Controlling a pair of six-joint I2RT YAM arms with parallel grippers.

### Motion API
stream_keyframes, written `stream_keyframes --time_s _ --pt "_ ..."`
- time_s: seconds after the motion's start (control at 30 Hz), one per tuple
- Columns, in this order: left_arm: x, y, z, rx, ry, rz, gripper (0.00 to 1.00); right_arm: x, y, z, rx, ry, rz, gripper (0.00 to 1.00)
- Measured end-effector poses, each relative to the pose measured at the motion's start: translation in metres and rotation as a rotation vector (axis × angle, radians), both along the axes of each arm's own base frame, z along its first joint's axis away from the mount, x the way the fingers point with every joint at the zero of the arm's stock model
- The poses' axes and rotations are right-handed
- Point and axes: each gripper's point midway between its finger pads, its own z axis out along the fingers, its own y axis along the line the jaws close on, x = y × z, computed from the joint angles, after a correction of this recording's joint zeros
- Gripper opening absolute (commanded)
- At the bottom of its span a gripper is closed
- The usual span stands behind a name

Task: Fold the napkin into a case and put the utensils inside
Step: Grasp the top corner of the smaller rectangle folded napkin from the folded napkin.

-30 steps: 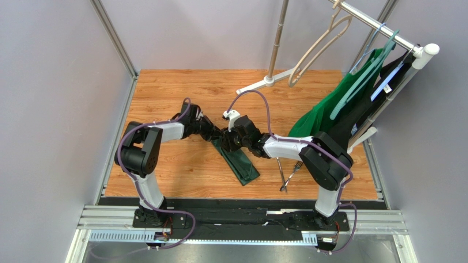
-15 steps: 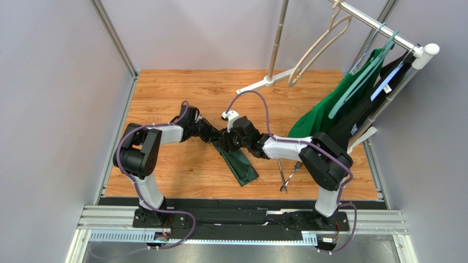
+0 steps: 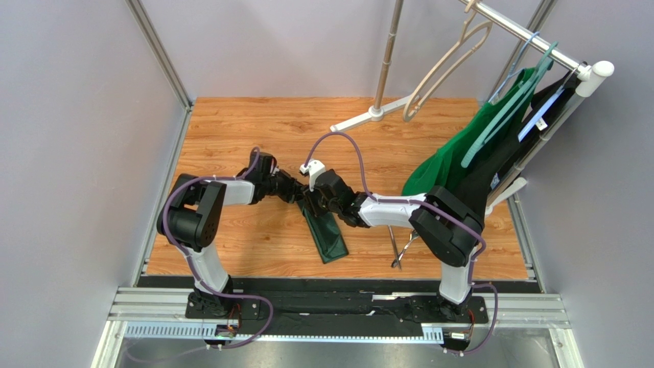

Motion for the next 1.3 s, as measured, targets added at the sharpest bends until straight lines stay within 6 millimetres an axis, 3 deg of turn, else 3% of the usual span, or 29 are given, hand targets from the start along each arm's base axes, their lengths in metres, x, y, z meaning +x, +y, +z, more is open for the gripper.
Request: stream_keyframes --time_s 0.27,0.5,0.6,0.63,0.7,0.93,1.3 --pt "0.004 0.000 0.008 -0.022 -0.010 0.033 0.00 0.012 -0.006 0.002 -0.007 -0.053 -0.079 0.00" --pt "0.005 0.001 0.011 -0.027 -0.024 0.035 0.00 0.012 -0.007 0.005 0.020 -0.071 -0.084 0.00" --pt "0.003 -0.002 0.012 -0.028 -0.060 -0.018 0.22 0.008 -0.010 0.007 0.031 -0.067 -0.072 0.00" --pt "0.004 -0.004 0.012 -0.027 -0.076 -0.037 0.41 0.008 -0.011 0.007 0.034 -0.064 -0.069 0.00" --pt "0.006 -0.005 0.011 -0.017 -0.118 -0.072 0.49 0.008 -0.012 0.006 0.043 -0.048 -0.052 0.00" --pt "0.010 0.002 0.005 0.116 -0.267 -0.182 0.57 0.004 -0.010 0.007 0.087 0.010 0.019 0.00" --pt "0.017 0.014 0.018 0.285 -0.417 -0.327 0.58 -0.003 -0.008 0.010 0.150 0.083 0.120 0.00"
